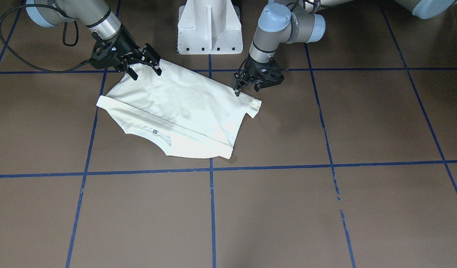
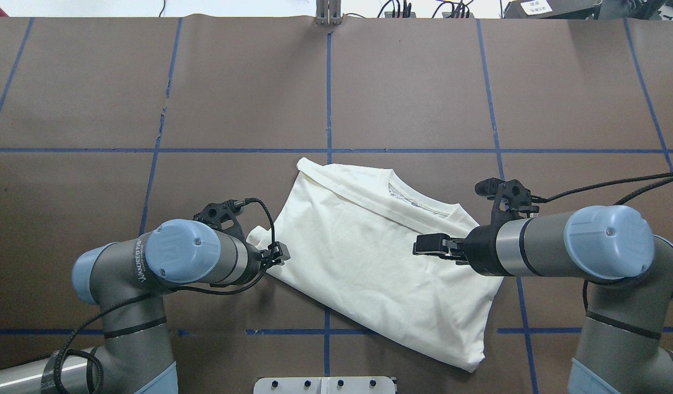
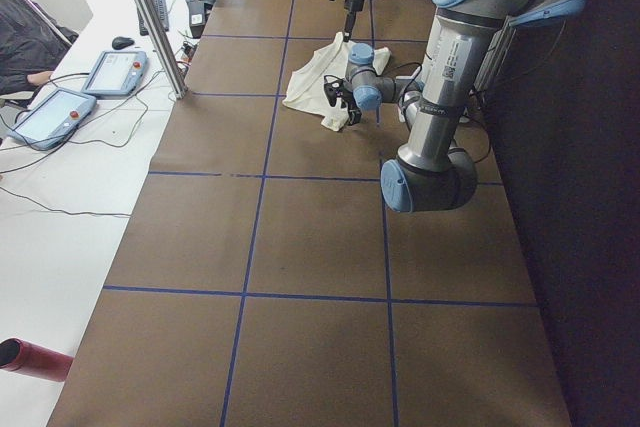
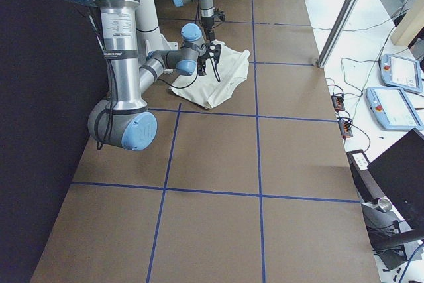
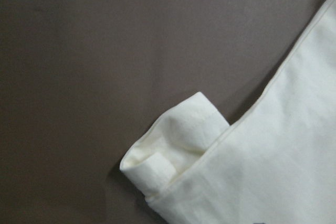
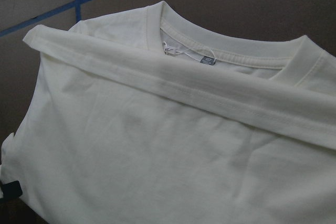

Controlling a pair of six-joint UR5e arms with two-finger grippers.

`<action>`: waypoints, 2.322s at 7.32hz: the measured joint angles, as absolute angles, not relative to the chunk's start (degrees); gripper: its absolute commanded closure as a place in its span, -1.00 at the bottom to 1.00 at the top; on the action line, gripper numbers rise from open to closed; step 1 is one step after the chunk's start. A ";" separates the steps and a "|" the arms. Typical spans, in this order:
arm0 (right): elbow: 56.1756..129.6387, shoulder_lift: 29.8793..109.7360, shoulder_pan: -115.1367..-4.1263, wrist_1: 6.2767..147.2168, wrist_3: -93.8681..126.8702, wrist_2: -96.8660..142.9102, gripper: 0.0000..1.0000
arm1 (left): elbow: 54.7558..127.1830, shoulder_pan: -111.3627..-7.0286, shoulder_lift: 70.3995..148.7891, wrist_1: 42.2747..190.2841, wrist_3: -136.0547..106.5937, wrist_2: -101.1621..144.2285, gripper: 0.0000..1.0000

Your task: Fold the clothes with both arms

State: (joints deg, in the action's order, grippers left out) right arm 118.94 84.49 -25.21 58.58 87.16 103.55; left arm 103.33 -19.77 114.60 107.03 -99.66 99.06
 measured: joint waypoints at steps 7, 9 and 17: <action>118.55 84.37 -26.00 58.80 87.01 104.24 -1.00 | 100.21 -20.30 116.52 107.30 -100.04 96.97 1.00; 118.52 84.40 -26.22 58.80 87.01 104.27 -1.00 | 100.71 -21.84 116.57 107.04 -99.76 97.08 1.00; 117.42 84.22 -27.09 58.80 87.01 103.84 -1.00 | 60.45 -39.96 139.56 127.46 -83.65 92.52 0.69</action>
